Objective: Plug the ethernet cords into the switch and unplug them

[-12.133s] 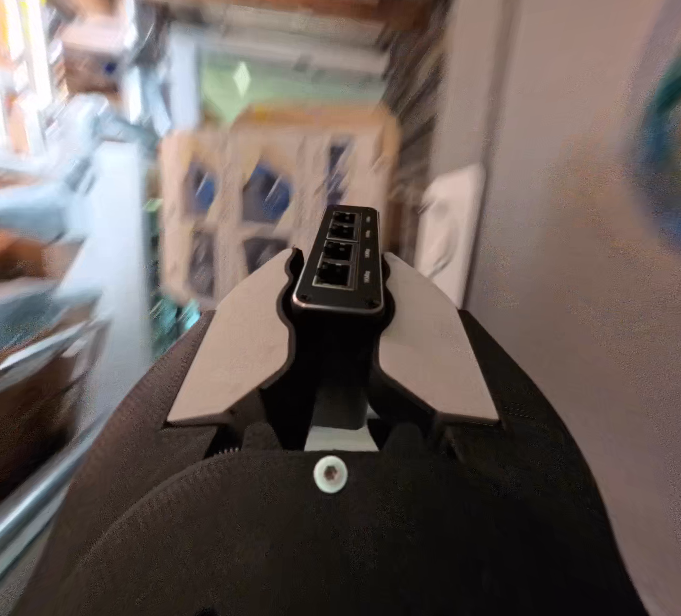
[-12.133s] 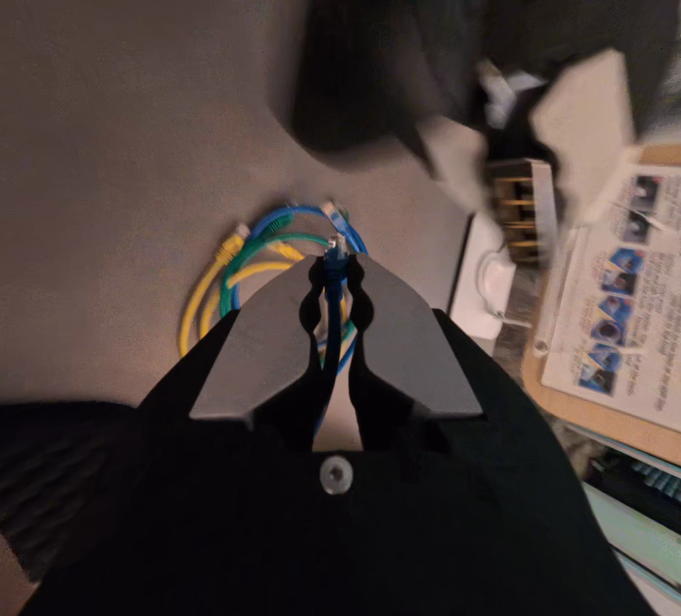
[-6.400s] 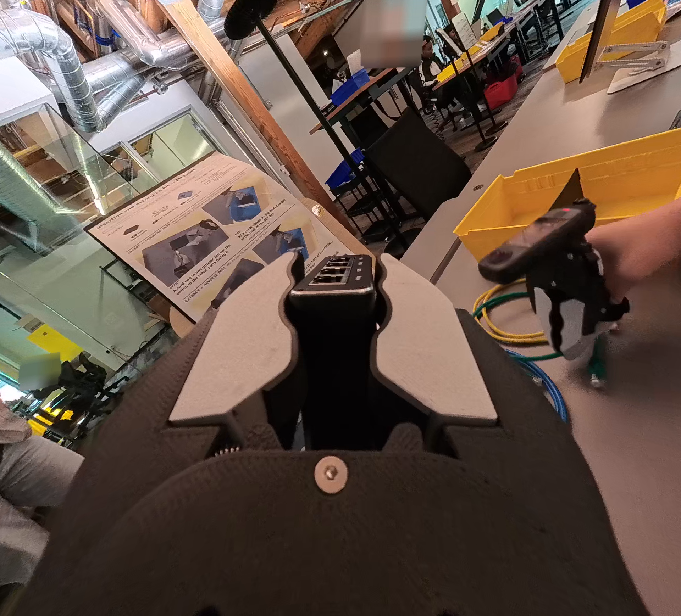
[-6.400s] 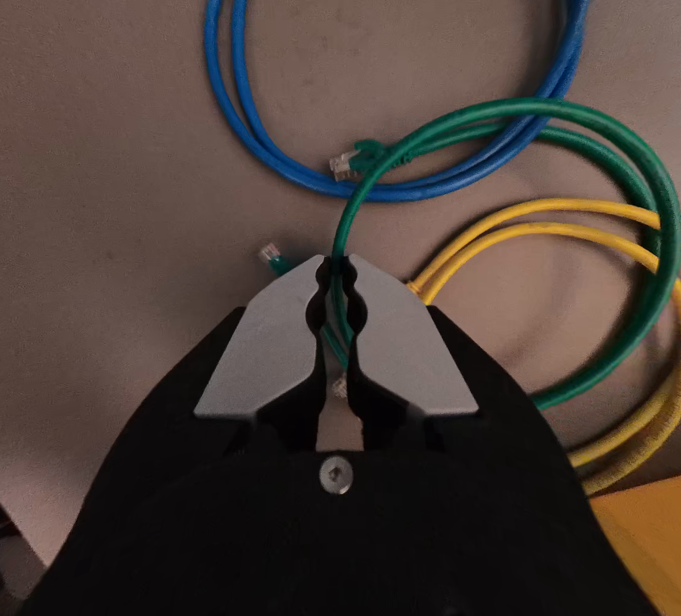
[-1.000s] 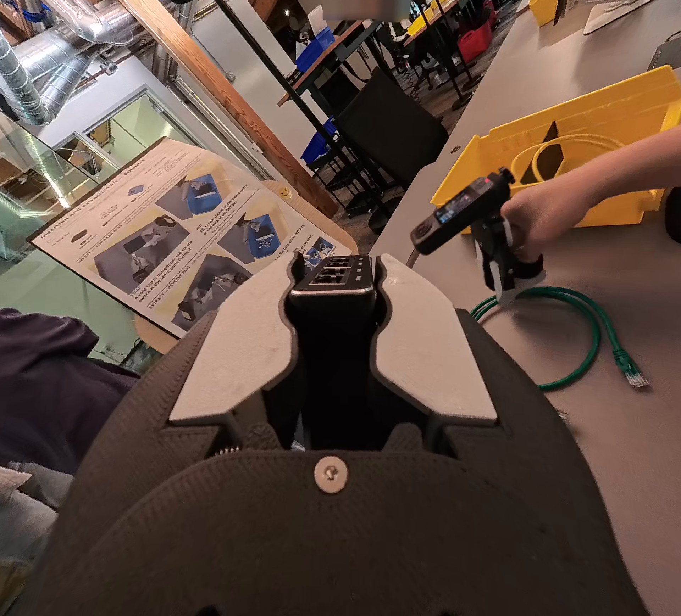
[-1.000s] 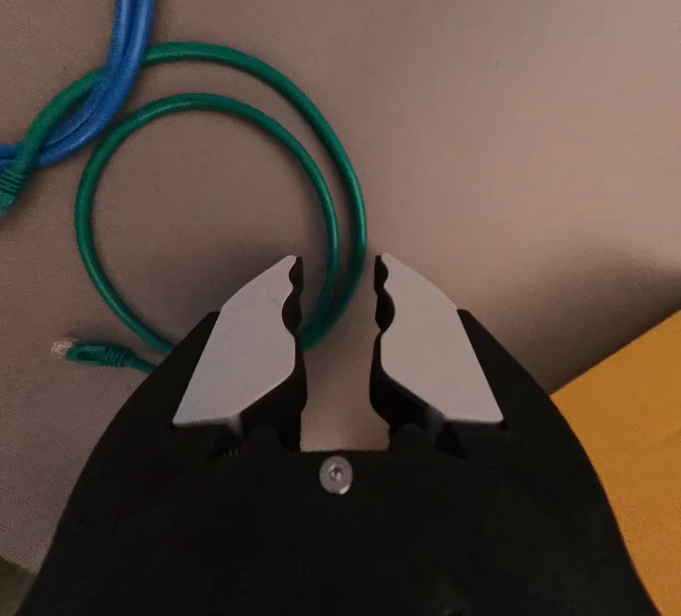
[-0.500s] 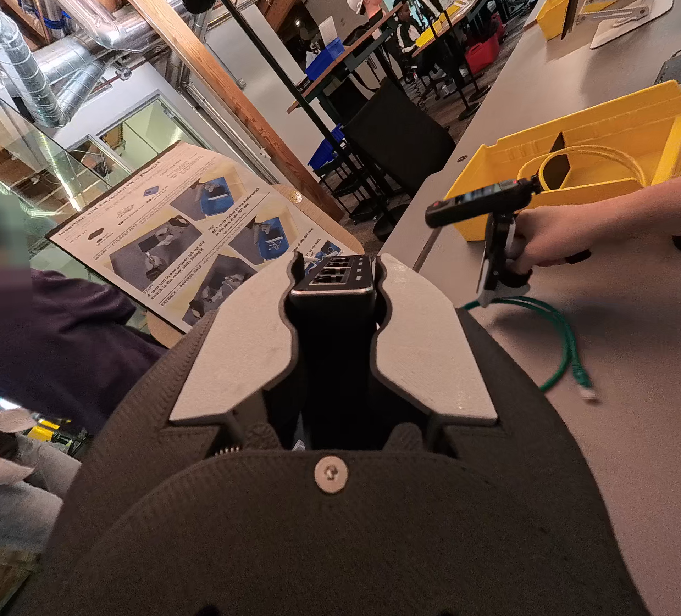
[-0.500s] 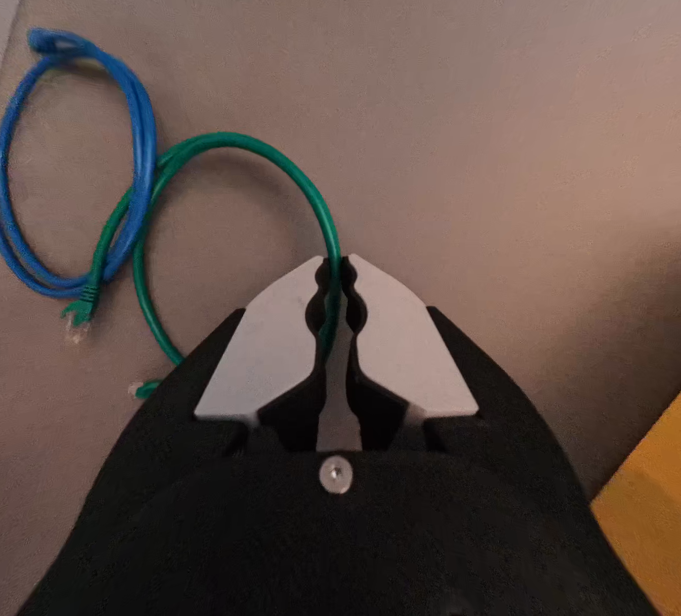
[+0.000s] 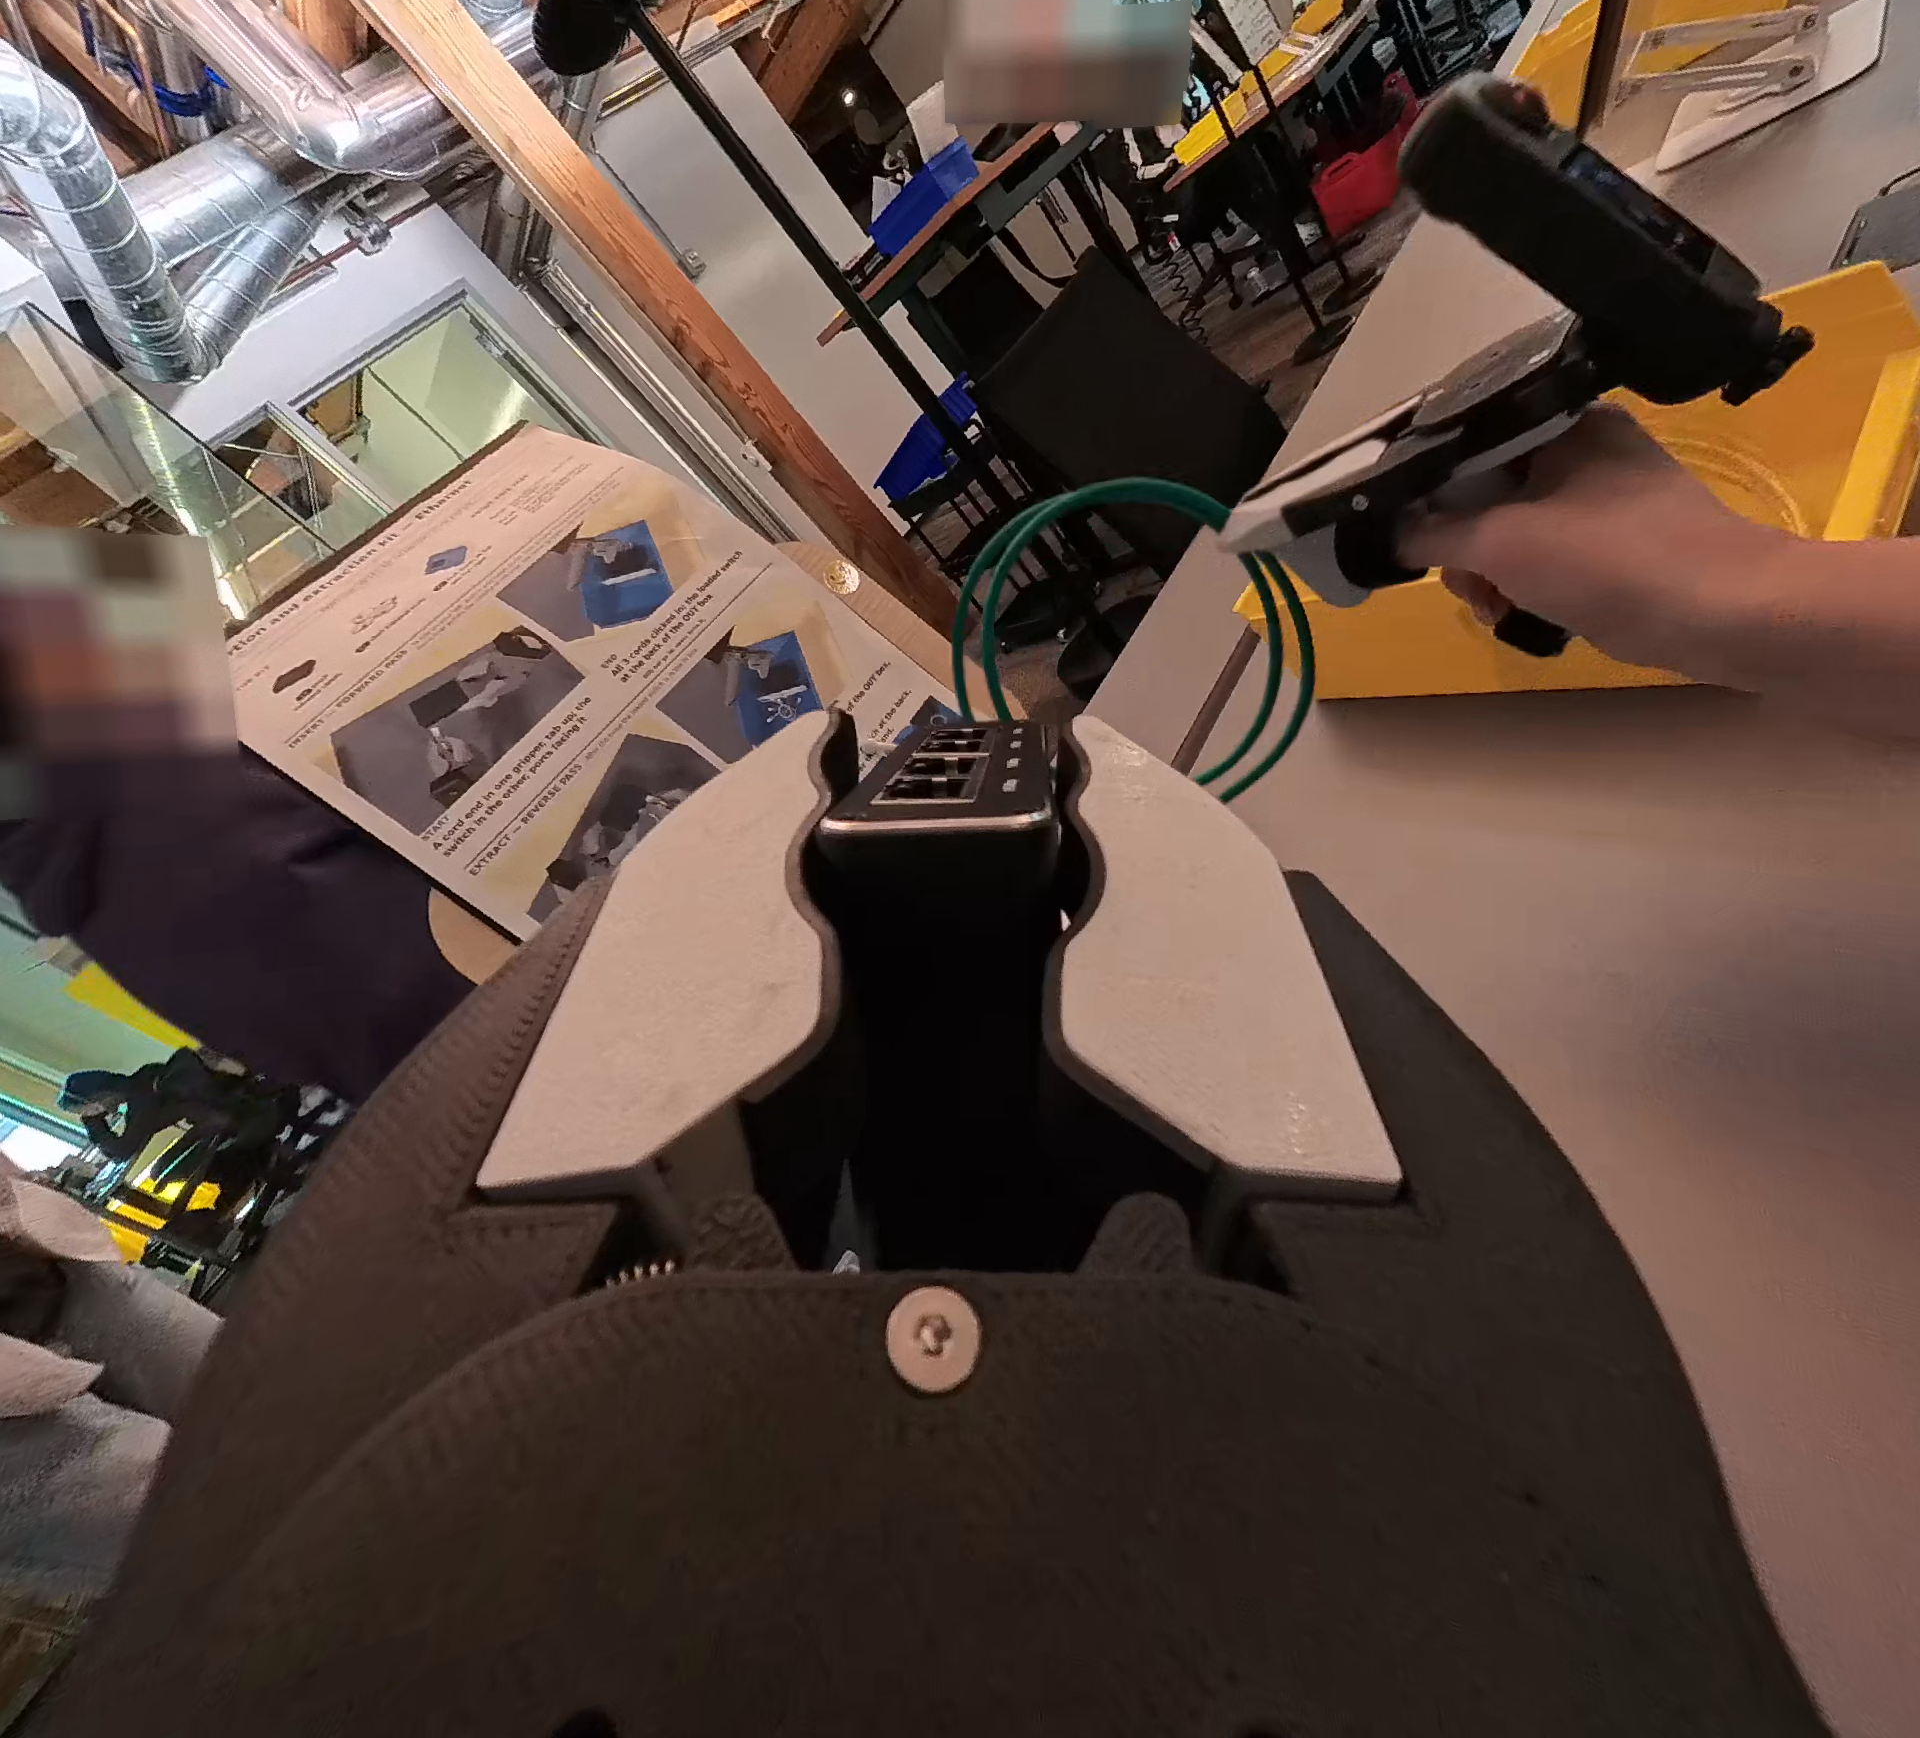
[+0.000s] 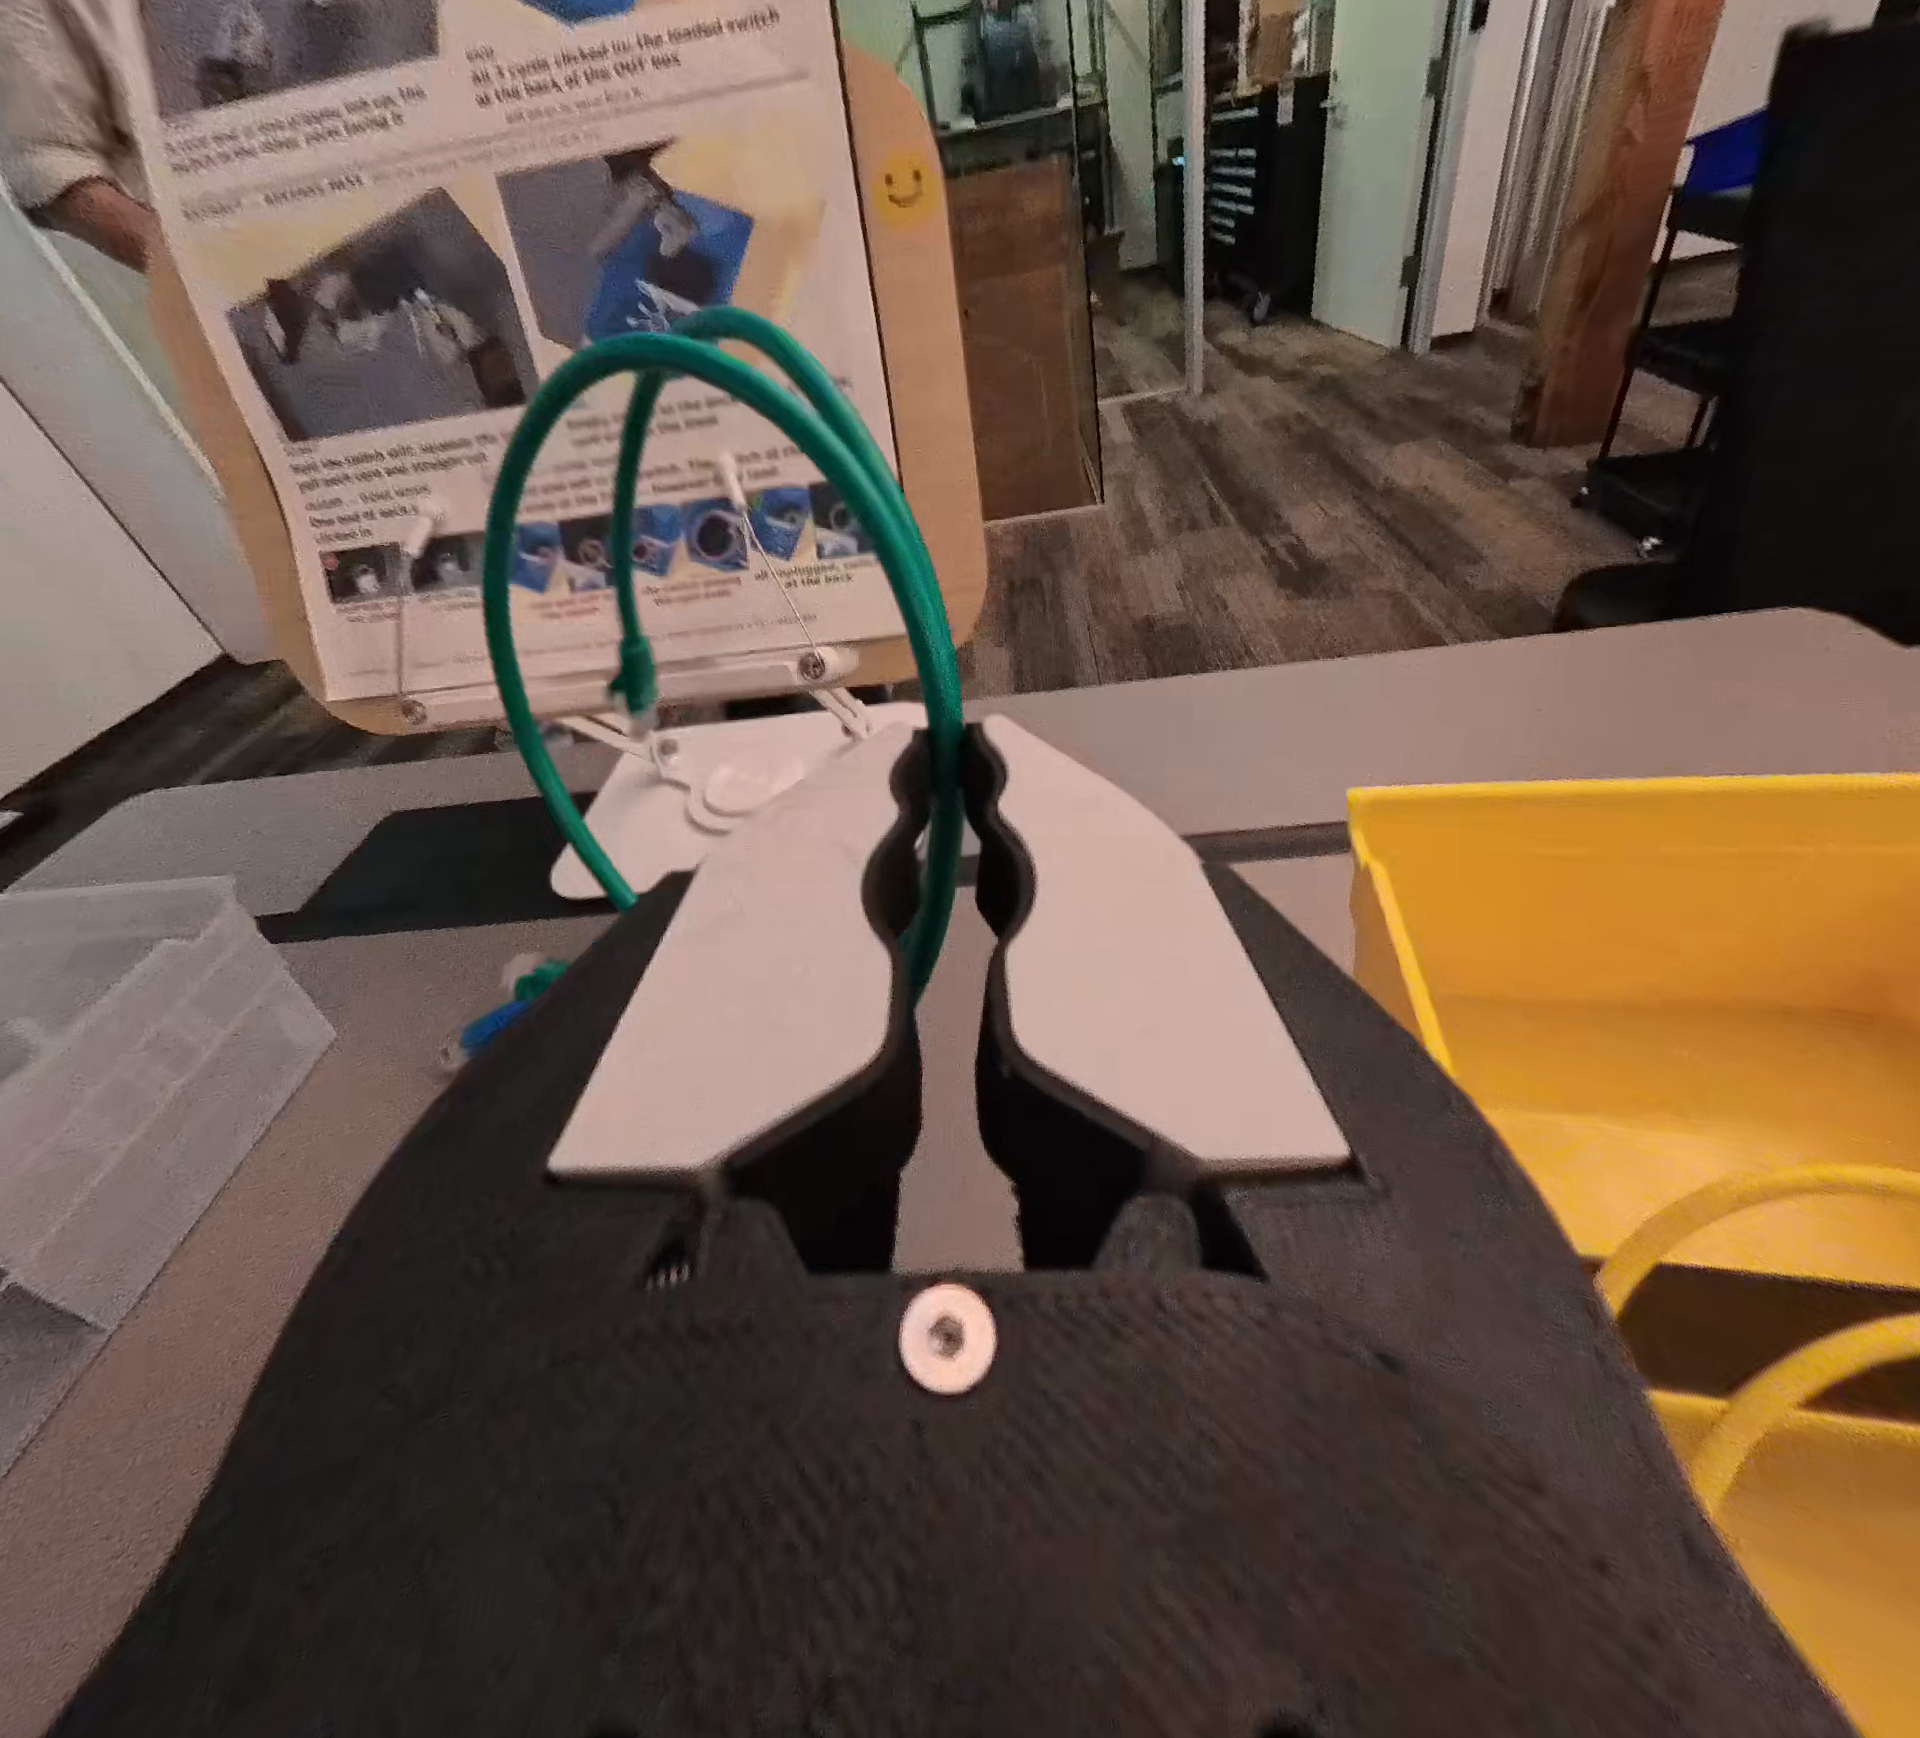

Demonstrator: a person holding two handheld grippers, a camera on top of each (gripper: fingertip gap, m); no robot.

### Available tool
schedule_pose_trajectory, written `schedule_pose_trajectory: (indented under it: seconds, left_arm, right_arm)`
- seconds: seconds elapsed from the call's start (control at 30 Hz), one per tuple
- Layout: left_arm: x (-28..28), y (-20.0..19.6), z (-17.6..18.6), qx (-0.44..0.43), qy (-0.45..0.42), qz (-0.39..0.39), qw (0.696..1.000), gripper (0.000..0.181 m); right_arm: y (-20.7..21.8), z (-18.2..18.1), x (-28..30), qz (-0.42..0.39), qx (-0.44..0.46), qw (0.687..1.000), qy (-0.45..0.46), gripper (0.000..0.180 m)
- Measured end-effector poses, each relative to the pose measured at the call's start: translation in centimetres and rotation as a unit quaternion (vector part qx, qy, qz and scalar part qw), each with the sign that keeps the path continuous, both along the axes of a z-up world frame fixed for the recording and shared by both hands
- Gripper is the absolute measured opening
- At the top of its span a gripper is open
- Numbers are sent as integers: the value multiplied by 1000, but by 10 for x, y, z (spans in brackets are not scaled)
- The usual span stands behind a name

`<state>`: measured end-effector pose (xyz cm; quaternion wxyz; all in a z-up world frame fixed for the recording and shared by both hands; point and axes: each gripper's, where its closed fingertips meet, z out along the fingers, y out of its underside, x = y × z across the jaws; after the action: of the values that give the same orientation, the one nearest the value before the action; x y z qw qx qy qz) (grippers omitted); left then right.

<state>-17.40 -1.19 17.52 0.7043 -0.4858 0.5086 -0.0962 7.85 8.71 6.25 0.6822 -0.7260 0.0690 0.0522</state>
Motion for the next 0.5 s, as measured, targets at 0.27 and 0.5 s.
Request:
schedule_pose_trajectory:
  seconds: [0.27, 0.5]
  left_arm:
    - [-5, -4, 5, 3, -10, -6, 1000, 36]
    - [-2, -8, 7, 6, -12, -12, 1000, 36]
  right_arm:
    - [-45, 69, 29, 71, 36, 974, -214, 7]
    - [-99, 82, 145, 121, -55, 924, -360, 7]
